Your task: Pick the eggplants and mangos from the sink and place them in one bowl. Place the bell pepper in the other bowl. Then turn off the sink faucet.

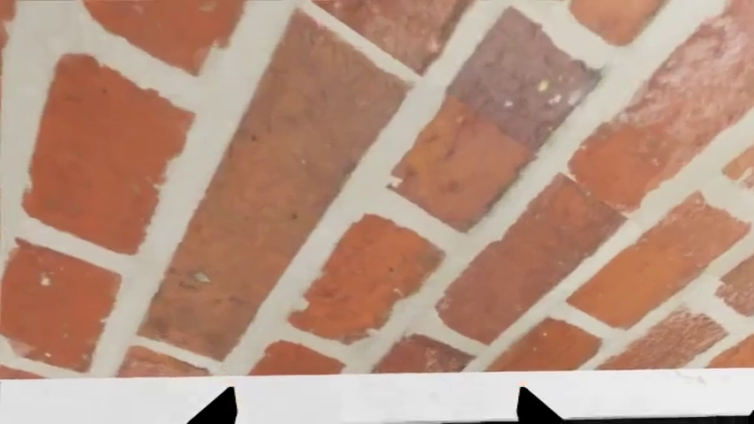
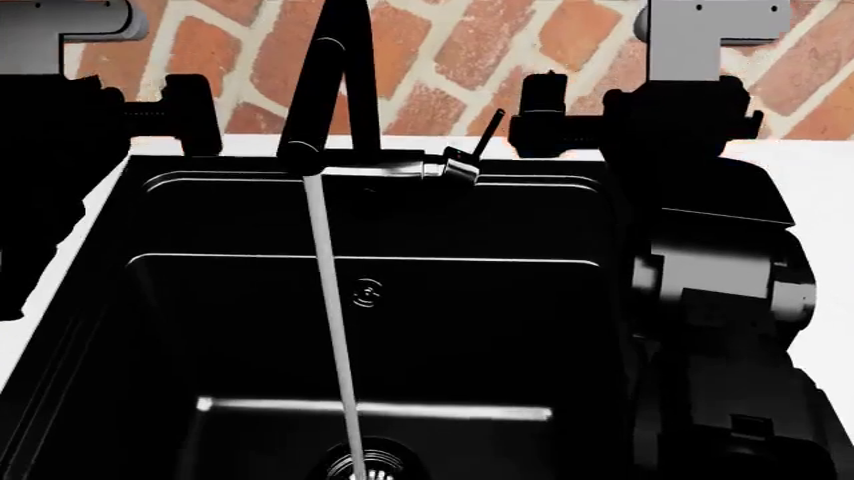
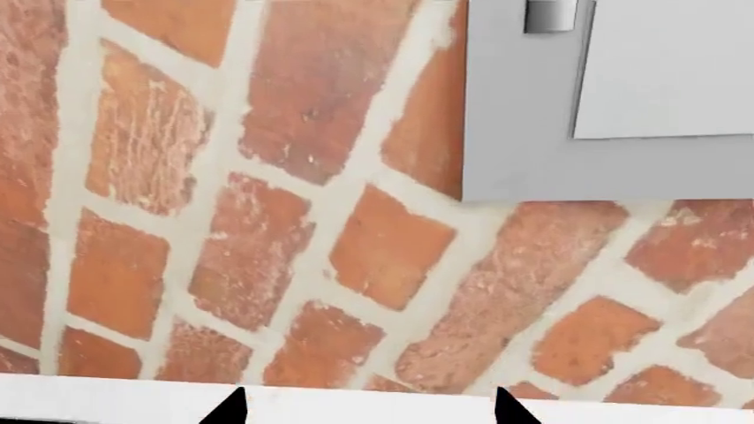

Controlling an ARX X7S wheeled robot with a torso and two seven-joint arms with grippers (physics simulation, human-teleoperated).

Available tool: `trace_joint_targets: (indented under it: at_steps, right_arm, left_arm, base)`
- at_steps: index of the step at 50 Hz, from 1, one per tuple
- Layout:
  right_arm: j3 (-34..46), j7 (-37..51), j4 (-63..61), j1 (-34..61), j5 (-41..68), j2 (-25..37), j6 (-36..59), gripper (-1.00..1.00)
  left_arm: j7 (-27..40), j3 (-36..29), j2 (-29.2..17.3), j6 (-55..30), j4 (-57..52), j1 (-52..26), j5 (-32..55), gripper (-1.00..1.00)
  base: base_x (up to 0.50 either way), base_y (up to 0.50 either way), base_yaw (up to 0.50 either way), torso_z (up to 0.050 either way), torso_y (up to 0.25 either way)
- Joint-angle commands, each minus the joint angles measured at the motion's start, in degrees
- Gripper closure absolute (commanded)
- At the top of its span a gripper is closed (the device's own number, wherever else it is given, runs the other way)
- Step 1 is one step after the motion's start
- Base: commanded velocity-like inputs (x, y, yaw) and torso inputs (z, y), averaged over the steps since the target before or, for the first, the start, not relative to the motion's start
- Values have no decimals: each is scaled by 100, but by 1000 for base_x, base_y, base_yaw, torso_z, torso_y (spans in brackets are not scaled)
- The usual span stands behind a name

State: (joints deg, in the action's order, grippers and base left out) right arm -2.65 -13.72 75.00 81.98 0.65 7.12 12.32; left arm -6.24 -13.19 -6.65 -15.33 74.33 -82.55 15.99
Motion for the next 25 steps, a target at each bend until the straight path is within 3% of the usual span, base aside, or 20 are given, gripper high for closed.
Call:
trace_joint_targets:
  at_steps: [1, 15, 25]
  right_arm:
    - [-31, 0, -2, 25, -82, 71, 10, -100]
    - [-121, -119, -2, 319, -38, 87, -167, -100]
    - [-141, -174, -2, 339, -46, 61, -279, -100]
  left_arm:
    - [-174, 1168, 143, 57, 64, -129, -1079, -100]
    - [-241, 1484, 204, 92, 64, -342, -1396, -100]
    - [-348, 1428, 274, 152, 64, -510, -1551, -100]
  base:
    - [0, 0, 0, 15, -232]
    - [0, 0, 0, 16, -231]
    - [0, 0, 0, 21, -129]
